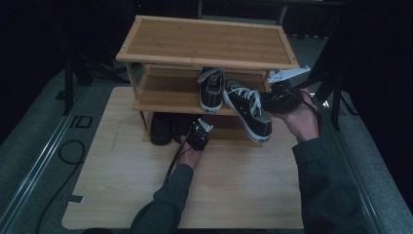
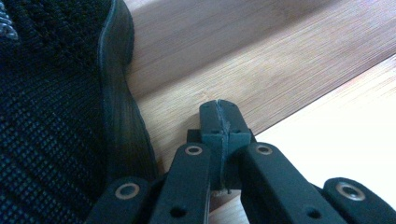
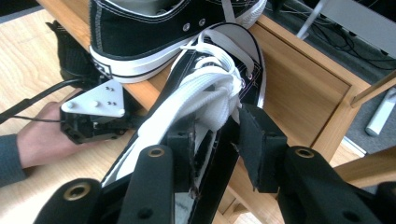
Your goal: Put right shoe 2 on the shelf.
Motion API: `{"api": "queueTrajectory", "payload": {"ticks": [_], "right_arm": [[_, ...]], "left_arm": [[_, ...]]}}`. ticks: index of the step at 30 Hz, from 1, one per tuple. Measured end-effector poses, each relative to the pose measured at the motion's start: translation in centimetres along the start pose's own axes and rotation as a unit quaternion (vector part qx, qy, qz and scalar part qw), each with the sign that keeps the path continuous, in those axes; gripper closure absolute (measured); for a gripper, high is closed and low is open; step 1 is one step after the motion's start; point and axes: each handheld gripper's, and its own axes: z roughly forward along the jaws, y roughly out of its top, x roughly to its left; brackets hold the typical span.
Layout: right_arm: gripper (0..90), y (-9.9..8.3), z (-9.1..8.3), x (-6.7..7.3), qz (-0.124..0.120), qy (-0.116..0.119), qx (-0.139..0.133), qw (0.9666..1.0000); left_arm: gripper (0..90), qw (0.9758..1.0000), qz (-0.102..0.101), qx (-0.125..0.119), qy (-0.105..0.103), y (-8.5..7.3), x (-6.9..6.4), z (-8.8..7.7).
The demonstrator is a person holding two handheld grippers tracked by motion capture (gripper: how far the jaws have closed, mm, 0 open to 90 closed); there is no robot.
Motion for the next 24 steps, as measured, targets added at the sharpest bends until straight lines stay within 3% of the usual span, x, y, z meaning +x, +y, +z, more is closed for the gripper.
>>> {"api": "queueTrajectory", "payload": {"ticks": [8, 12, 15, 21, 24], "right_arm": [[63.5, -0.9, -1.7, 0.1, -0.001, 0.007, -0.011, 0.9999], [66.5, -1.6, -2.8, -0.2, 0.005, 0.002, -0.026, 0.9997], [73.3, -2.2, -3.5, -0.7, 0.016, 0.002, -0.032, 0.9993], [89.3, -3.5, -3.5, -0.9, 0.020, -0.023, -0.015, 0.9994], [90.0, -4.3, -3.4, -0.7, 0.024, -0.026, -0.008, 0.9994]], "left_arm": [[90.0, 1.0000, 0.001, 0.001, -0.001, 0.0, 0.0, 0.0], [90.0, 1.0000, 0.001, 0.000, -0.001, 0.0, 0.0, 0.0], [90.0, 1.0000, 0.000, 0.000, 0.001, 0.0, 0.0, 0.0], [90.0, 1.0000, 0.000, 0.001, 0.000, 0.0, 0.0, 0.0], [90.0, 1.0000, 0.000, 0.001, 0.000, 0.0, 0.0, 0.0]]}}
